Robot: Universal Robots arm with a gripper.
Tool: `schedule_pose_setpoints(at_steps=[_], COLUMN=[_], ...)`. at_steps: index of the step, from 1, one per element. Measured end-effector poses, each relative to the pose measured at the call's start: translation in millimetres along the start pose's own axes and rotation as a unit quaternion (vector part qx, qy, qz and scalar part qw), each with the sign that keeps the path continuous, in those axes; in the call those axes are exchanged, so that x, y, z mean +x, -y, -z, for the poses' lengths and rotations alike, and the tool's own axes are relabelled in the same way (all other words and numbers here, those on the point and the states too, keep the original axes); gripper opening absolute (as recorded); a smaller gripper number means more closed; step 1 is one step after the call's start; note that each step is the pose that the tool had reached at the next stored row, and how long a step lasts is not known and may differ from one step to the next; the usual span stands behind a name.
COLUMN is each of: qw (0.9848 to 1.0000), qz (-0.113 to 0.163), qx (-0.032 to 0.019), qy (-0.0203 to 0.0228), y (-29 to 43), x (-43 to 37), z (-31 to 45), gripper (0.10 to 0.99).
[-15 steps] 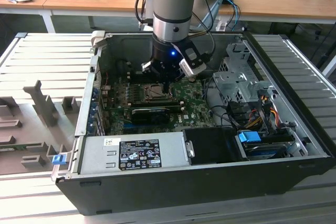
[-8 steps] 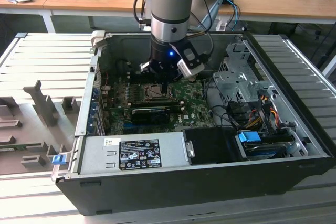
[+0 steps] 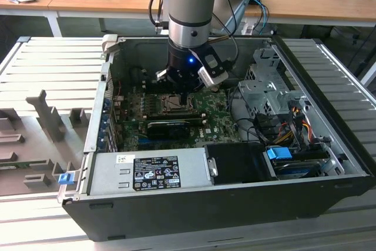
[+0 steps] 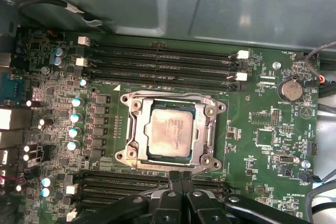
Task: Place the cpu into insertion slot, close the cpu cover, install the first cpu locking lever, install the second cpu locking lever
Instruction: 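Install the second cpu locking lever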
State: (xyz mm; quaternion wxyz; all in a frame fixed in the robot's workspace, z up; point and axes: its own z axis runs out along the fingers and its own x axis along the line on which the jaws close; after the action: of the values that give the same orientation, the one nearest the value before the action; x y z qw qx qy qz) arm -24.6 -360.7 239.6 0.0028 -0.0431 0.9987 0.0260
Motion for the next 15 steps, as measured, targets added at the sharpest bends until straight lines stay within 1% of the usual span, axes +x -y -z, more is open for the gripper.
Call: schedule_pose_setpoints(at_steps=[15], qw=[1.0000], qz=[0.000], qx=[-0.0003], qy=[0.0000], y=[1.4], x=[0.1], z=[0.1], gripper=[0.106])
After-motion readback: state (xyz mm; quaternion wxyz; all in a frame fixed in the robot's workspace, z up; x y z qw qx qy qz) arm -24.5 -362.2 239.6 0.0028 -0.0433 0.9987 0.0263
